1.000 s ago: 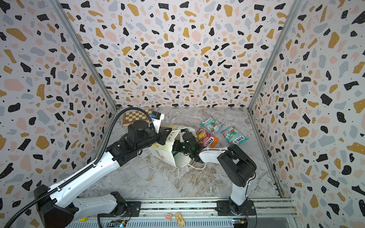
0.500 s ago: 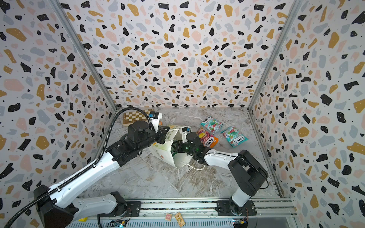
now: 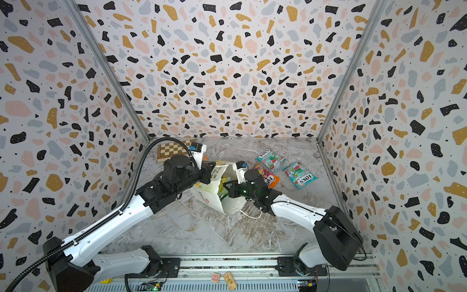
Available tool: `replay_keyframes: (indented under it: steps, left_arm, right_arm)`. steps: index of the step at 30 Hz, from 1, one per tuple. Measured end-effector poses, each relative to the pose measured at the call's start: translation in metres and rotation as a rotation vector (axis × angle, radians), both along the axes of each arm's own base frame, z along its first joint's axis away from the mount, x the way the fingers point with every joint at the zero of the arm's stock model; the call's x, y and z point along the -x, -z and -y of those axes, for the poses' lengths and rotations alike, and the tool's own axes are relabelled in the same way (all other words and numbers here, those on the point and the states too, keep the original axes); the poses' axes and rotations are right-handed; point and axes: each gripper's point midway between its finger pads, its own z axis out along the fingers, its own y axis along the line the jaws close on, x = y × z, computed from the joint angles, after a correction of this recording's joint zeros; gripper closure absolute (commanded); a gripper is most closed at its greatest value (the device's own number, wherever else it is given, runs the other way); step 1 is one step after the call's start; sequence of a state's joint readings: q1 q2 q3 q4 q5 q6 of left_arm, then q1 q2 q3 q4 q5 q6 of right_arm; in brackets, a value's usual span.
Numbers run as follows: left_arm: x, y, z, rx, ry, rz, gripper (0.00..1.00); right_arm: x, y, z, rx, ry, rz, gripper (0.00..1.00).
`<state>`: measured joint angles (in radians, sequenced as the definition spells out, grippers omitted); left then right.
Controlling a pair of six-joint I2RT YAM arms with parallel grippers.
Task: Take the snacks out of the paper bag
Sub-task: 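Pull the spring tea packet up out of the bag with the right gripper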
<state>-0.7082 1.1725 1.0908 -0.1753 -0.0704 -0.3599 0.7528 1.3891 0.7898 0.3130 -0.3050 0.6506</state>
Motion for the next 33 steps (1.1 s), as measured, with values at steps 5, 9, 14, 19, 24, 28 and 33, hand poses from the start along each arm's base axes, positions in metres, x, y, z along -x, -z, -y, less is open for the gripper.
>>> replay_keyframes:
  steps: [5, 9, 14, 19, 24, 28, 33]
  left_arm:
    - [0.000, 0.000, 0.000, 0.000, 0.000, 0.000, 1.00]
    - [0.000, 0.000, 0.000, 0.001, 0.000, 0.000, 1.00]
    - [0.000, 0.000, 0.000, 0.003, -0.001, -0.001, 1.00]
    - [0.000, 0.000, 0.000, 0.003, -0.002, -0.001, 1.00]
    - [0.000, 0.001, 0.000, 0.002, -0.003, -0.002, 1.00]
    - [0.000, 0.003, 0.000, 0.000, -0.004, -0.005, 1.00]
    - [0.000, 0.002, 0.000, 0.003, -0.005, -0.006, 1.00]
  right_arm:
    - [0.007, -0.006, 0.013, 0.049, 0.001, 0.038, 1.00]
    - [0.013, -0.016, 0.024, 0.083, 0.003, 0.087, 1.00]
    - [0.021, -0.026, 0.040, 0.136, 0.003, 0.147, 1.00]
    - [0.031, -0.041, 0.056, 0.175, 0.005, 0.213, 1.00]
    - [0.041, -0.067, 0.072, 0.174, 0.021, 0.307, 1.00]
    - [0.048, -0.093, 0.087, 0.159, 0.046, 0.391, 1.00]
    - [0.052, -0.116, 0.104, 0.165, 0.096, 0.478, 1.00]
